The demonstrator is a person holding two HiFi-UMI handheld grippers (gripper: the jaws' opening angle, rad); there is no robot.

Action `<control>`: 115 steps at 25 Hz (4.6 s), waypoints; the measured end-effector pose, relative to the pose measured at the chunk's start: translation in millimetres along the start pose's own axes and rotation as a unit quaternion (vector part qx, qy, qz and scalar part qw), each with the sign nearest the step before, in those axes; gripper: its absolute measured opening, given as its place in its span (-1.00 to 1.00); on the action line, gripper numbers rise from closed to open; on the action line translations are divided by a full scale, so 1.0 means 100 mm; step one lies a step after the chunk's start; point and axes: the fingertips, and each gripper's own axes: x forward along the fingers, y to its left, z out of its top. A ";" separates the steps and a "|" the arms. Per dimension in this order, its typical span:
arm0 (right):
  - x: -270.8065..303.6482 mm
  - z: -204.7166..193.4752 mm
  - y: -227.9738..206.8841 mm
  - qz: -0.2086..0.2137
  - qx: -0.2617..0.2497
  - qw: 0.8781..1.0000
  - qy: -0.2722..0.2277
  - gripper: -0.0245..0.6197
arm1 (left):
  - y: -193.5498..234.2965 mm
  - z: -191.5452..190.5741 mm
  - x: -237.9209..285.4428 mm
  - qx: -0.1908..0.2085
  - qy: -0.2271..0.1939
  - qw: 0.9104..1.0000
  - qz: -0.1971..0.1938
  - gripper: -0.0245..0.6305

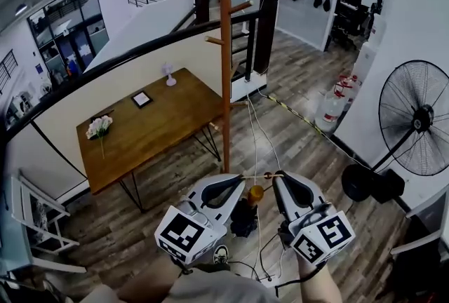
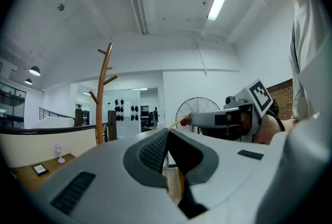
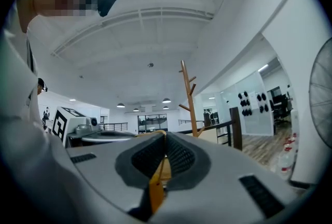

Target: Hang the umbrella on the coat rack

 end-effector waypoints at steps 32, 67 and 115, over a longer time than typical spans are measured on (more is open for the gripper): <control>2.13 0.10 -1.74 0.235 0.017 0.972 0.018 -0.90 | 1.96 -0.04 1.86 -0.023 0.010 0.985 0.170 -0.92; 2.94 -0.21 -2.53 0.367 0.043 0.927 0.066 -0.90 | 2.29 -0.37 2.52 -0.027 0.058 0.934 0.351 -0.92; 3.94 -2.14 -2.67 0.298 0.114 0.930 0.181 -0.81 | 3.24 -2.72 2.32 -0.173 0.165 0.904 0.355 -0.80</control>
